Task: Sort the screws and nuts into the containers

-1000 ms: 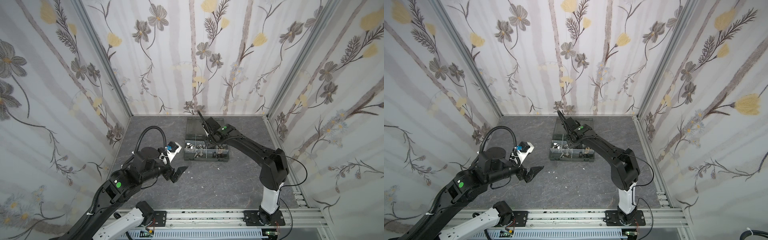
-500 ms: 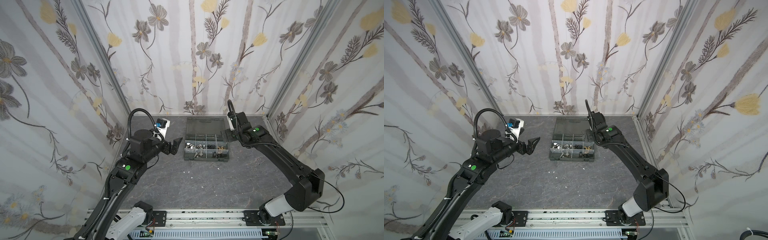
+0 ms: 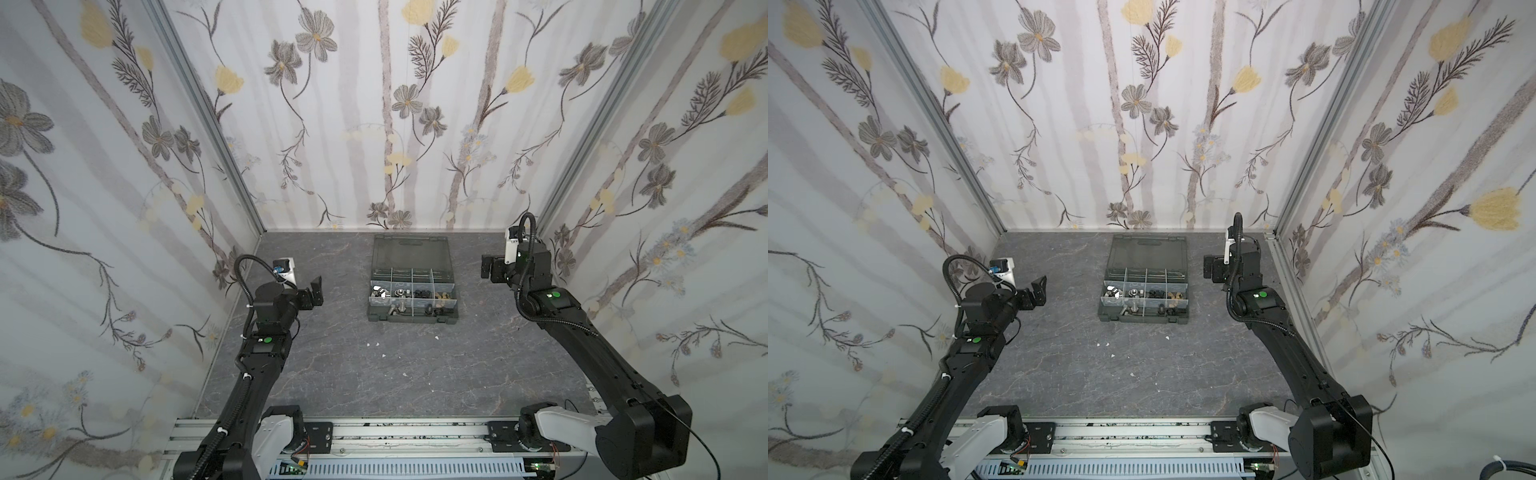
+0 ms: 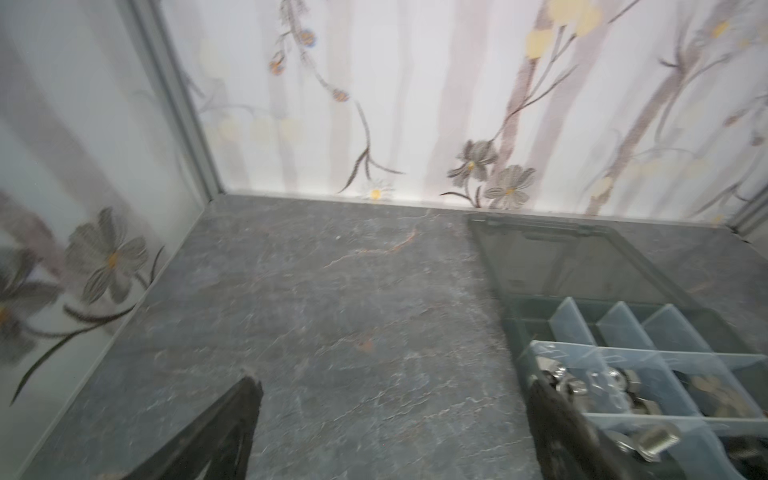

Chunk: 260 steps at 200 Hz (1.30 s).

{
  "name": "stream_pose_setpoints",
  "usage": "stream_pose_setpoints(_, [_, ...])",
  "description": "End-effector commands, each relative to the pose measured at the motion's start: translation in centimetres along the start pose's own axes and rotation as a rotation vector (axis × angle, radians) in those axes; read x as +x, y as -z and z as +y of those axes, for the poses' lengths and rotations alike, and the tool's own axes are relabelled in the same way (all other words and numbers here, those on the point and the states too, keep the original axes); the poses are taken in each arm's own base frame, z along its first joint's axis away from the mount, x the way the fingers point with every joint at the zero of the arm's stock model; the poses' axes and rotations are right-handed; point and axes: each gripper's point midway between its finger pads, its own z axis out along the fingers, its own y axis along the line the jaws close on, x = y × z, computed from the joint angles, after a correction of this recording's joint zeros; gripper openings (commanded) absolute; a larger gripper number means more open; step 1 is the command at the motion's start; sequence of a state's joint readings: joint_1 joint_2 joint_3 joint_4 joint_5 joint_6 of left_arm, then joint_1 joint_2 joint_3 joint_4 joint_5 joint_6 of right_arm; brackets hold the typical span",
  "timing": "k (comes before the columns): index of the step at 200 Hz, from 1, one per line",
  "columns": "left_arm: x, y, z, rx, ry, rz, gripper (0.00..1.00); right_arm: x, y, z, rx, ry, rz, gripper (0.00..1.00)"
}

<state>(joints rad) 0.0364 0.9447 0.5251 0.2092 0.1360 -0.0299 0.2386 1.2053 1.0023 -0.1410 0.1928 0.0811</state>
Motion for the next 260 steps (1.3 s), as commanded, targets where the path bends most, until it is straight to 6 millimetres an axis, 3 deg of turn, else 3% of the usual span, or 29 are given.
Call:
stream_pose_setpoints(1, [-1.3, 0.6, 2.1, -0.063, 0.047, -0.168, 1.00, -1.4, -0.2, -0.1, -0.001, -0.077, -0.099, 1.00])
stream_pose_setpoints(21, [0.0, 1.4, 3.4, -0.088, 0.083, -0.244, 1.00, 0.1, -0.4, -0.7, 0.029, -0.120, -0.125, 1.00])
stream_pose_setpoints(36, [0.6, 1.1, 3.6, -0.086, 0.087, -0.257, 1.00, 0.5, 0.1, -0.3, -0.006, -0.101, -0.196, 1.00])
stream_pose_setpoints(39, [0.6, 1.0, 3.7, -0.091, 0.085, -0.262, 1.00, 1.5, 0.0, -0.3, -0.011, -0.094, -0.189, 1.00])
stream_pose_setpoints(52, [0.6, 0.9, 4.3, -0.117, 0.098, -0.294, 1.00, 2.4, 0.5, 0.3, -0.053, -0.074, -0.221, 0.99])
stream_pose_setpoints(78, [1.6, -0.1, 4.5, -0.105, 0.106, -0.303, 1.00, 2.8, 3.0, 1.1, -0.103, 0.005, -0.376, 1.00])
stream_pose_setpoints(109, [2.2, -1.0, 4.5, -0.086, 0.142, -0.325, 1.00, 2.7, 5.8, -0.3, -0.054, 0.019, -0.530, 1.00])
stream_pose_setpoints(143, [3.2, -2.9, 5.0, -0.096, 0.150, -0.280, 1.00, 3.0, 6.2, -1.2, -0.010, 0.007, -0.506, 1.00])
stream_pose_setpoints(190, [4.5, -4.3, 3.9, -0.047, 0.110, -0.237, 1.00, 4.2, 6.1, -2.8, 0.065, -0.036, -0.486, 1.00])
stream_pose_setpoints(226, [5.8, -5.2, 2.3, -0.018, 0.039, -0.216, 1.00, 4.8, 5.4, -2.7, 0.068, -0.037, -0.469, 1.00])
stream_pose_setpoints(260, [6.6, -5.1, 2.4, -0.049, 0.025, -0.223, 1.00, 4.7, 4.6, -2.7, 0.068, -0.052, -0.456, 1.00])
